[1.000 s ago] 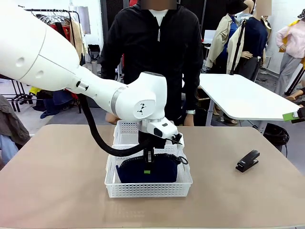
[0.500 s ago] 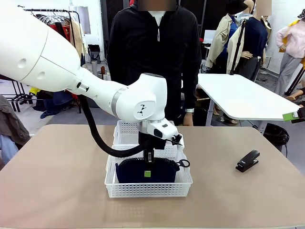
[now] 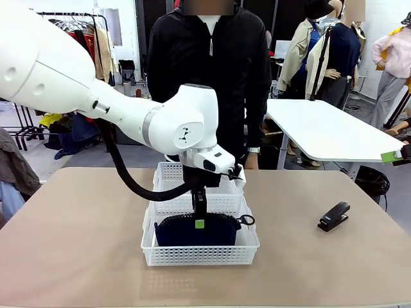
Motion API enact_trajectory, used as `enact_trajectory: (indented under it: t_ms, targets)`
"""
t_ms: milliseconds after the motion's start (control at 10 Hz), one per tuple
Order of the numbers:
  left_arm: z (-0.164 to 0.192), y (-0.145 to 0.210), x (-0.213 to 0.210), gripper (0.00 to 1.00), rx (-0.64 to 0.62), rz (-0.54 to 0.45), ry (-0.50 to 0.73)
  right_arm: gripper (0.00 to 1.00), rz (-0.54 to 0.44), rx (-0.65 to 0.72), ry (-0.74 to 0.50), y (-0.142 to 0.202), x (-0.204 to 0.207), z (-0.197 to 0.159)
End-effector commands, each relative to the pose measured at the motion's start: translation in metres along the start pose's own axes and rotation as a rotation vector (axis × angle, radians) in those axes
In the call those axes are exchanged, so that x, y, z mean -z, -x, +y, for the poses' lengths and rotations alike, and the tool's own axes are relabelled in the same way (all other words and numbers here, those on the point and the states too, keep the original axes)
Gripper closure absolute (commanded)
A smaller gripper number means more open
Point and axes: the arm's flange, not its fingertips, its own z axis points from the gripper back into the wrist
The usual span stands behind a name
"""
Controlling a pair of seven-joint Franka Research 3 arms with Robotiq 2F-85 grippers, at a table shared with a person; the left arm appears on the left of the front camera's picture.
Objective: Distribute items into two baskets.
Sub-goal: Place the picked Pencil pouch into the Organizing basket as instructed by the person, then pick up the Stapler that the person points to.
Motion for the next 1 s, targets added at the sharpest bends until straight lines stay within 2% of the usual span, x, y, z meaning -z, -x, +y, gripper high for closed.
enact_trajectory:
  t_ms: [0, 100, 200, 900]
  targets:
    - [-0.012, 0.018, -0.006, 0.00, -0.016, -0.053, 0.004, 0.00, -0.010, -0.003, -0.006, -0.001, 0.001, 0.001]
    - [-0.013, 0.019, -0.008, 0.00, -0.013, -0.055, 0.006, 0.00, -0.010, -0.003, -0.006, -0.001, 0.001, 0.001]
    - [-0.001, 0.004, -0.007, 0.00, -0.015, -0.017, -0.002, 0.00, -0.010, -0.003, -0.006, -0.001, 0.001, 0.001]
    - [-0.001, 0.004, -0.007, 0.00, -0.015, -0.017, -0.002, 0.00, -0.010, -0.003, -0.006, -0.001, 0.001, 0.001]
